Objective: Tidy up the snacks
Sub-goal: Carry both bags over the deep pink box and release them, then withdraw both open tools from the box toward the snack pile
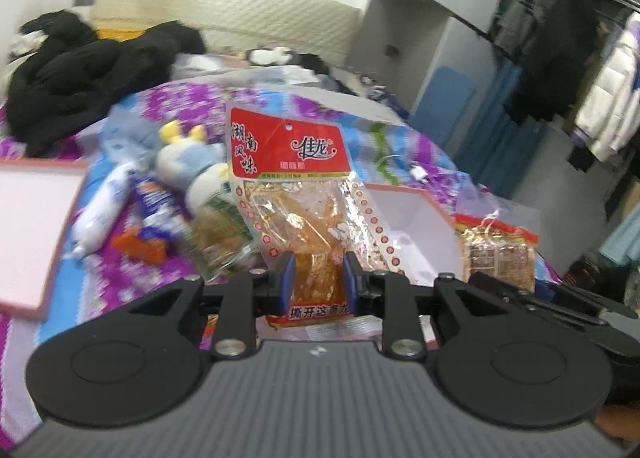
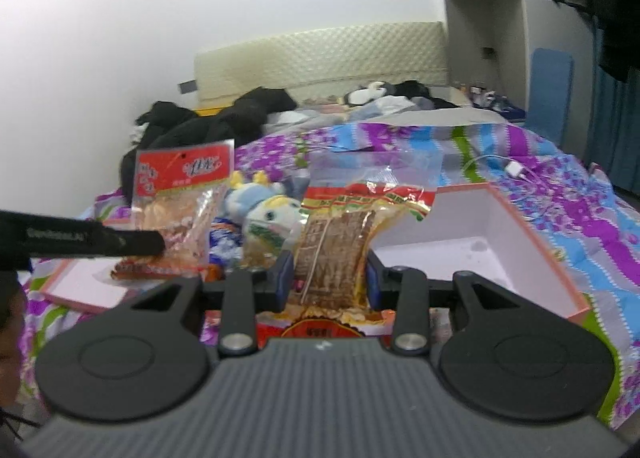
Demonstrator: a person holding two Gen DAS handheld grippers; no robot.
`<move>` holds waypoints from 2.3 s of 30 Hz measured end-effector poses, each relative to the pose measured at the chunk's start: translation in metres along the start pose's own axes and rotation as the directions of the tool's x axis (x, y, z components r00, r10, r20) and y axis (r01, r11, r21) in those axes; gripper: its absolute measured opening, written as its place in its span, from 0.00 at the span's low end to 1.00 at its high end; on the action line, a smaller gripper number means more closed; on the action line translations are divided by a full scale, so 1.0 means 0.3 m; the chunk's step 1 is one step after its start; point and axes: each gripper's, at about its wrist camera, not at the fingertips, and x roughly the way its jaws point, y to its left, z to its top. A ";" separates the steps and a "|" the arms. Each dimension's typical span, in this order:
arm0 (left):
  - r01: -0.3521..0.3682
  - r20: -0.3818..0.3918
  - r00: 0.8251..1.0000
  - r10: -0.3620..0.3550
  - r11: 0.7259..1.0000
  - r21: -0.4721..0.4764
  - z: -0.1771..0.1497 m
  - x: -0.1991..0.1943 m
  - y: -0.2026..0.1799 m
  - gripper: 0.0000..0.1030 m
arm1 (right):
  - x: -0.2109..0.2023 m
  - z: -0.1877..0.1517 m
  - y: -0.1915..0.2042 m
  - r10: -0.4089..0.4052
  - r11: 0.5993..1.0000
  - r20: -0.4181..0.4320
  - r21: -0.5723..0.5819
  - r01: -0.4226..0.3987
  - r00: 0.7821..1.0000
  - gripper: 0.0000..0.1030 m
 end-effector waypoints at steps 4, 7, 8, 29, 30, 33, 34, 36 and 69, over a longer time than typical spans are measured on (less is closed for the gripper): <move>0.027 -0.035 0.999 -0.026 0.999 0.027 0.024 0.136 -0.060 0.28 | 0.053 0.000 -0.097 -0.057 0.998 -0.026 0.030 0.058 0.998 0.38; 0.063 -0.089 0.994 -0.059 0.997 0.036 0.034 0.252 -0.096 0.28 | 0.110 -0.007 -0.168 -0.091 0.994 -0.065 0.046 0.094 0.994 0.38; 0.070 -0.106 0.992 -0.065 0.997 0.041 0.037 0.291 -0.112 0.28 | 0.129 -0.010 -0.190 -0.098 0.994 -0.080 0.051 0.102 0.992 0.38; 0.148 -0.379 0.915 -0.139 0.989 -0.005 0.018 0.948 -0.177 0.48 | 0.499 -0.058 -0.473 -0.139 0.978 -0.276 0.115 0.177 0.951 0.34; 0.144 -0.374 0.917 -0.137 0.990 -0.008 0.021 0.949 -0.172 0.49 | 0.501 -0.057 -0.473 -0.141 0.977 -0.276 0.116 0.179 0.951 0.34; 0.147 -0.355 0.924 -0.138 0.989 -0.002 0.025 0.903 -0.164 0.49 | 0.484 -0.054 -0.454 -0.145 0.977 -0.270 0.114 0.181 0.952 0.34; 0.148 -0.348 0.927 -0.138 0.989 0.001 0.029 0.882 -0.165 0.49 | 0.475 -0.049 -0.445 -0.147 0.977 -0.266 0.111 0.181 0.953 0.34; 0.153 -0.328 0.934 -0.142 0.988 0.009 0.039 0.838 -0.167 0.49 | 0.453 -0.040 -0.431 -0.147 0.977 -0.255 0.111 0.180 0.956 0.34; 0.006 0.030 1.000 -0.008 0.998 0.056 0.087 -0.120 0.020 0.49 | -0.100 0.097 0.054 -0.026 0.999 0.057 0.023 0.025 0.998 0.34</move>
